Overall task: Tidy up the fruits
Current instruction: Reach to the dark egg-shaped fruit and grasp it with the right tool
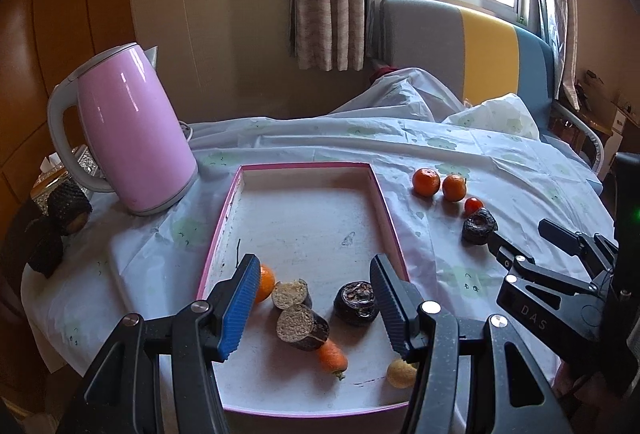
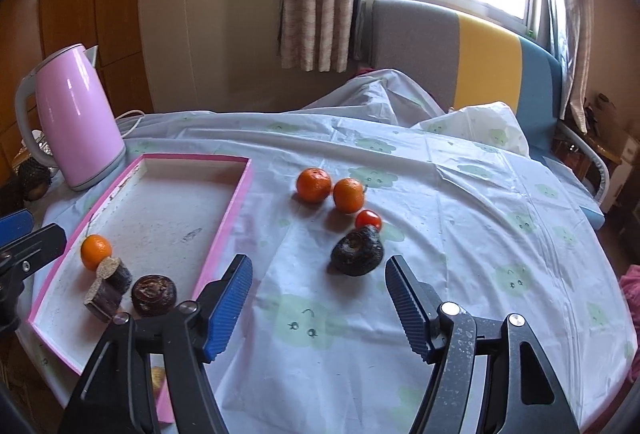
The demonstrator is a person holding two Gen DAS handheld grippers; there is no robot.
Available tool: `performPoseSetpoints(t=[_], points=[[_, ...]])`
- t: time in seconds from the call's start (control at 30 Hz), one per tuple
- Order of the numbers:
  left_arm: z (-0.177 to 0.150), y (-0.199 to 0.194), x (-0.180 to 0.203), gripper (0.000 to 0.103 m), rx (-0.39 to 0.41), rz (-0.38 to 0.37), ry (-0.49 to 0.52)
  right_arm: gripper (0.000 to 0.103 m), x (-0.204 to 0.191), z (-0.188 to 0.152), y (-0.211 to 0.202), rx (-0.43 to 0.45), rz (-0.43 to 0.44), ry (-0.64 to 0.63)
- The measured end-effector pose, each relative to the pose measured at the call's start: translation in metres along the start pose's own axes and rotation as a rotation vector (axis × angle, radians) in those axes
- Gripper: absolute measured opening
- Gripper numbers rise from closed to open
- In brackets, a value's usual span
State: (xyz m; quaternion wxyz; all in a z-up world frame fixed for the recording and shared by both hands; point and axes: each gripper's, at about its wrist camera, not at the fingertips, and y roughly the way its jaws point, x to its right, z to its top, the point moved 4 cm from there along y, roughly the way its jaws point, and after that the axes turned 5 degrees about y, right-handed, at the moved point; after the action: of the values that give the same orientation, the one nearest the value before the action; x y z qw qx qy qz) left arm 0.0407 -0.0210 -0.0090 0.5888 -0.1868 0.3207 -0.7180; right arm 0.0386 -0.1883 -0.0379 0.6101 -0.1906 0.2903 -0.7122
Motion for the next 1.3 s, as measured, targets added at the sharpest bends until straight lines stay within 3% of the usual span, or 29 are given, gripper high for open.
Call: performPoseSetpoints(t=[0.37, 0.63, 1.13, 1.2, 1.3], points=[[0.009, 0.012, 0.036, 0.058, -0.017, -0.051, 0.071, 0.070, 0.068, 0.000, 0.013, -0.021, -0.157, 0.130], [0.018, 0.021, 0.064, 0.058, -0.024, -0.090, 0.123, 0.070, 0.107, -0.003, 0.020, -0.037, -0.217, 0.202], [0.028, 0.044, 0.093, 0.058, -0.056, -0.117, 0.169, 0.070, 0.126, -0.007, 0.039, -0.074, -0.207, 0.225], [0.029, 0.049, 0.095, 0.058, -0.067, -0.119, 0.165, 0.069, 0.125, -0.007, 0.041, -0.076, -0.180, 0.224], [0.029, 0.057, 0.096, 0.058, -0.083, -0.129, 0.157, 0.063, 0.119, -0.006, 0.043, -0.073, -0.070, 0.219]])
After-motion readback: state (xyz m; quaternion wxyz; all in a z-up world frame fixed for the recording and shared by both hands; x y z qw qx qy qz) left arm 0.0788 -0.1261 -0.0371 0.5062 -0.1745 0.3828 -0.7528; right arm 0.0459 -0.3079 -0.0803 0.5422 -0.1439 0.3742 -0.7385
